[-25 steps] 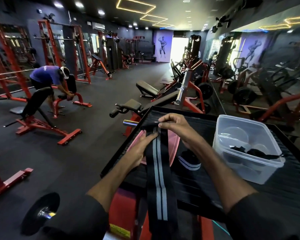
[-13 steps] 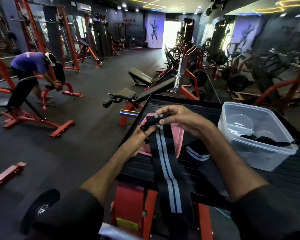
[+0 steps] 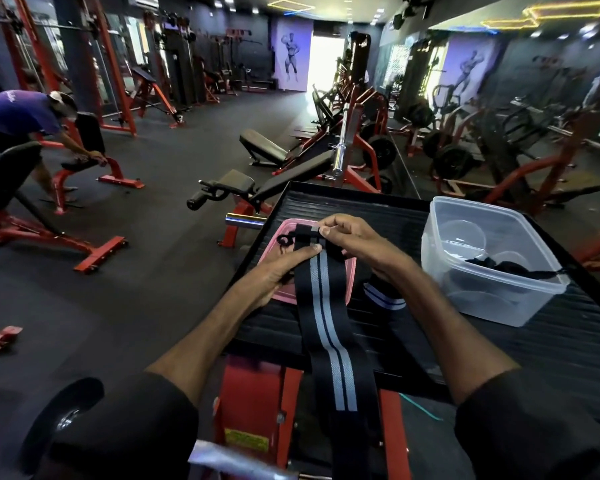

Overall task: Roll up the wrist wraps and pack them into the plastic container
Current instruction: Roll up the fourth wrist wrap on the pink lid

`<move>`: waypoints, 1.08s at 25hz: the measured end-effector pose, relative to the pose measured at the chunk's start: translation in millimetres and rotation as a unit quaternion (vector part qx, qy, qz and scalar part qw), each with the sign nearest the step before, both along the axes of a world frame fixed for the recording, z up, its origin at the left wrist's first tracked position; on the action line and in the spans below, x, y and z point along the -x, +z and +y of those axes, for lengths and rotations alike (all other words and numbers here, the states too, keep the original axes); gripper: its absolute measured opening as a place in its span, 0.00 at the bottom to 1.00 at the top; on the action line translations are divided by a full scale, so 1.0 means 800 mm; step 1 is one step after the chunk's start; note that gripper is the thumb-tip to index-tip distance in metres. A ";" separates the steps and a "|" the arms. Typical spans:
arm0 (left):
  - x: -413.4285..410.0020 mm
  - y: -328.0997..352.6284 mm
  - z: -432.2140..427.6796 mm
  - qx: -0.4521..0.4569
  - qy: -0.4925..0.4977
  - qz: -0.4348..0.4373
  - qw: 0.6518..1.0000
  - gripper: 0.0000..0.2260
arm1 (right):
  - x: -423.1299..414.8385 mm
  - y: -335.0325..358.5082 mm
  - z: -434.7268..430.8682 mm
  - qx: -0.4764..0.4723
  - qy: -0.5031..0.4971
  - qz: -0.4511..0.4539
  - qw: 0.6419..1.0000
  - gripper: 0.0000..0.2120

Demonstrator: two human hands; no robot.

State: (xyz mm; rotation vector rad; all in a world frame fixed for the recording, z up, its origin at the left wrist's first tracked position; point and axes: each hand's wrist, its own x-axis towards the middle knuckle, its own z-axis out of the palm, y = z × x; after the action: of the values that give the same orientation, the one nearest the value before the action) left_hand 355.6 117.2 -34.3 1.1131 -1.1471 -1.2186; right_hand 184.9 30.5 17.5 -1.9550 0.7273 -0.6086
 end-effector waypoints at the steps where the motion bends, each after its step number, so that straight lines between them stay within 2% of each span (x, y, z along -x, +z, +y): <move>1: -0.002 0.000 -0.001 0.007 0.011 0.001 1.000 0.12 | 0.002 -0.003 -0.003 0.003 0.005 -0.024 1.000 0.12; 4: -0.010 -0.004 -0.009 -0.002 0.041 0.014 0.999 0.18 | 0.007 -0.011 -0.011 0.026 0.010 -0.083 0.996 0.11; 6: -0.006 -0.002 -0.009 0.009 0.064 0.001 0.998 0.14 | 0.008 -0.013 -0.011 0.050 0.015 -0.106 0.993 0.11; 11: -0.003 -0.007 -0.008 0.116 0.124 -0.085 0.982 0.09 | 0.003 -0.016 -0.004 0.068 0.001 -0.116 0.991 0.13; 16: -0.004 -0.006 -0.007 0.162 0.159 -0.166 0.960 0.12 | 0.006 0.000 0.013 -0.001 -0.017 -0.089 0.996 0.16; 19: -0.007 -0.005 -0.007 0.181 0.167 -0.162 0.956 0.11 | 0.014 0.017 0.011 -0.121 -0.013 -0.051 0.991 0.12; 22: -0.005 -0.002 -0.006 0.190 0.168 -0.135 0.958 0.13 | 0.014 0.025 0.007 -0.211 -0.059 -0.097 0.971 0.07; 24: -0.003 -0.001 -0.004 0.195 0.172 -0.129 0.957 0.12 | 0.012 0.020 0.005 -0.201 -0.082 -0.083 0.973 0.07; 27: -0.005 0.000 -0.003 0.206 0.179 -0.128 0.953 0.12 | 0.013 0.011 0.008 -0.155 -0.044 0.001 0.987 0.12</move>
State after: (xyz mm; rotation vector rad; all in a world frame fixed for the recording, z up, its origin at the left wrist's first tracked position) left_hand 359.6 114.9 -34.0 1.1123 -1.2554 -0.5302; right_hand 174.5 37.1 26.0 -1.6446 0.8597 -0.5119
